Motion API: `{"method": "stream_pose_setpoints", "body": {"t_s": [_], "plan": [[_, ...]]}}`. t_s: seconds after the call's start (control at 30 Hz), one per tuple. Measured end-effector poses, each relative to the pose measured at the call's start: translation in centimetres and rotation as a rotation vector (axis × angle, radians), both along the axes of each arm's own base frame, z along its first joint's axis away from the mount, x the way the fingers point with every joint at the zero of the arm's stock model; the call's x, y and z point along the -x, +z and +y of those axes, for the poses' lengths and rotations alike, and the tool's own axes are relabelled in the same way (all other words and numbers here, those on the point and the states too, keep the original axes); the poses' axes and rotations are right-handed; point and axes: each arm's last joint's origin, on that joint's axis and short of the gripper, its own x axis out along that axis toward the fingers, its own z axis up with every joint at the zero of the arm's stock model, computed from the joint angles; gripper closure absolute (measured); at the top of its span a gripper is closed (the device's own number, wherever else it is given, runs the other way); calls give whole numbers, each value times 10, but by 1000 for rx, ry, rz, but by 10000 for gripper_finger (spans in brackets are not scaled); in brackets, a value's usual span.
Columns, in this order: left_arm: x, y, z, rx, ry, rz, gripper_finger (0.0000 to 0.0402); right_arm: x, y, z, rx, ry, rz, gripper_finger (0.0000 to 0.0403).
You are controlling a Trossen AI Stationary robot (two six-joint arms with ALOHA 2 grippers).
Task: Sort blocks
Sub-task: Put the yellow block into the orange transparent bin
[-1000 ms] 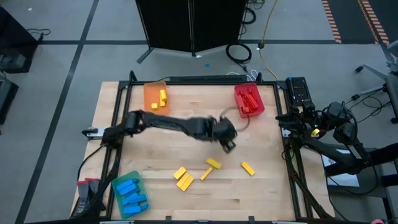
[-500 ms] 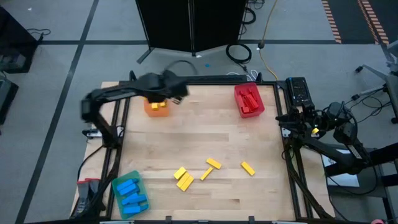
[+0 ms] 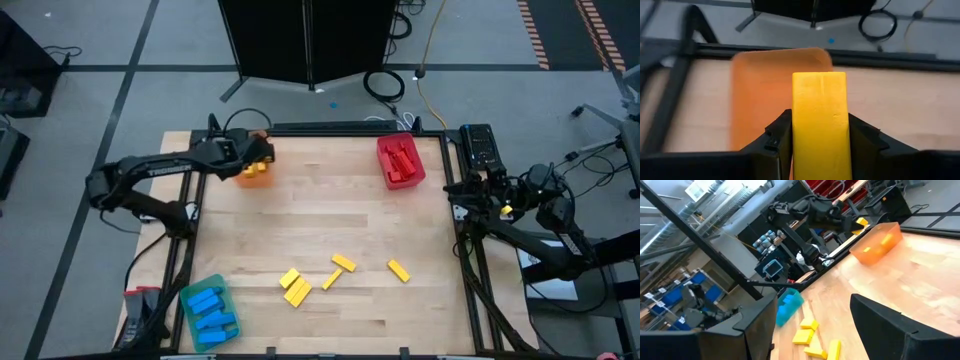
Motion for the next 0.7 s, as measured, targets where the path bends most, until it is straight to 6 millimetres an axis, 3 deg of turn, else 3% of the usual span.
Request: {"method": "stream_pose_setpoints", "body": {"t_s": [0.43, 0.7], "plan": [[-7, -68, 36, 176, 179, 59, 266, 0, 0, 0, -23, -3, -1, 154], [-2, -79, 48, 198, 221, 99, 266, 0, 0, 0, -50, -2, -3, 154]]}}
